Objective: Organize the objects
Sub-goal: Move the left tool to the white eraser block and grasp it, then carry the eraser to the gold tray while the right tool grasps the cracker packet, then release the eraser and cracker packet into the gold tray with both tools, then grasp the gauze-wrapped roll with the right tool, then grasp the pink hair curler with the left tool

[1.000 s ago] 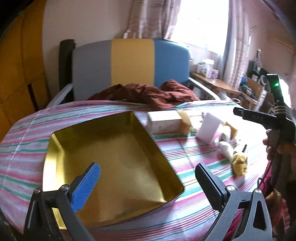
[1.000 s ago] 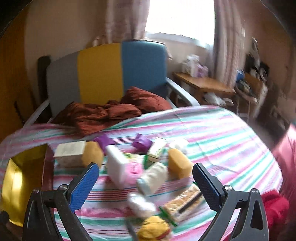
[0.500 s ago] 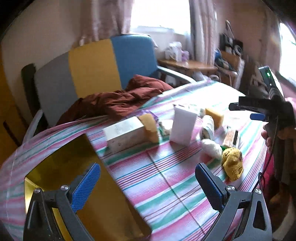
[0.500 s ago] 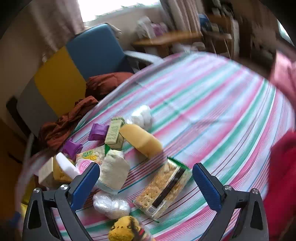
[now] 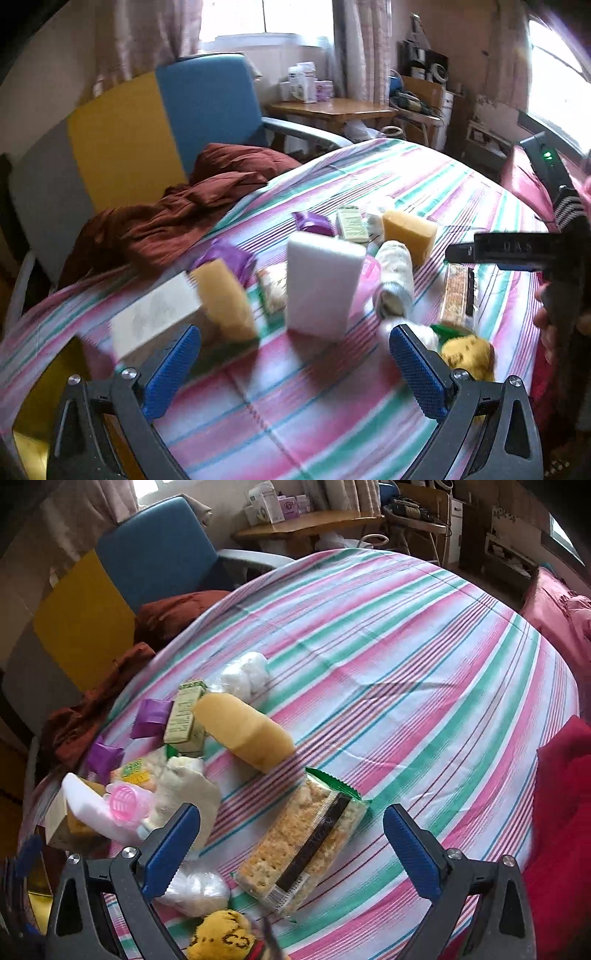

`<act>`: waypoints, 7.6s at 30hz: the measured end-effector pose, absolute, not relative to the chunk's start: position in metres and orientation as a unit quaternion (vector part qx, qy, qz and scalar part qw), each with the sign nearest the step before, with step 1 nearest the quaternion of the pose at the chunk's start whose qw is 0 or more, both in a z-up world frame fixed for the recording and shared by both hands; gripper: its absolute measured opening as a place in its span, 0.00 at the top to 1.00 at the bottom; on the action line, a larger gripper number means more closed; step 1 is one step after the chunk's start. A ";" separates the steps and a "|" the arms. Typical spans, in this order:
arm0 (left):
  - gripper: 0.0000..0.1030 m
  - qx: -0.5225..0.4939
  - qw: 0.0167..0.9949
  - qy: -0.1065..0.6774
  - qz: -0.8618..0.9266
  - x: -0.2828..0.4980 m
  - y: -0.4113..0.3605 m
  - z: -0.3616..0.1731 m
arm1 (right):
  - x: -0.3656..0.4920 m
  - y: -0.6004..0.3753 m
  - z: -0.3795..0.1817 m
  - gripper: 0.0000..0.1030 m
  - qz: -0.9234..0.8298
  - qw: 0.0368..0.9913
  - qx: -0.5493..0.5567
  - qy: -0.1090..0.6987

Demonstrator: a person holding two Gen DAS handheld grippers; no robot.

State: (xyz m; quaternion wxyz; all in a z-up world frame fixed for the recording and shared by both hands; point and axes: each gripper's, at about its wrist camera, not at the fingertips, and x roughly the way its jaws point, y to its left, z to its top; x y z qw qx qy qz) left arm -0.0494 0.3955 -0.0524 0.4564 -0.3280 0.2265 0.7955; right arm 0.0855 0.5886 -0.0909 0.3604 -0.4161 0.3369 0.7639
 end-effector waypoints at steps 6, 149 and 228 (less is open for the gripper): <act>0.00 -0.316 0.484 0.226 0.784 -0.064 0.423 -0.058 | 0.087 0.592 -0.096 0.01 0.753 0.366 -0.429 0.338; 0.07 -0.356 0.184 0.025 0.916 -0.035 0.064 -0.017 | 0.002 0.247 -0.012 0.48 0.921 0.094 -0.377 -0.013; 0.08 -0.350 0.482 0.278 0.754 -0.061 0.379 -0.073 | -0.026 0.522 -0.112 0.52 0.795 0.043 -0.509 0.328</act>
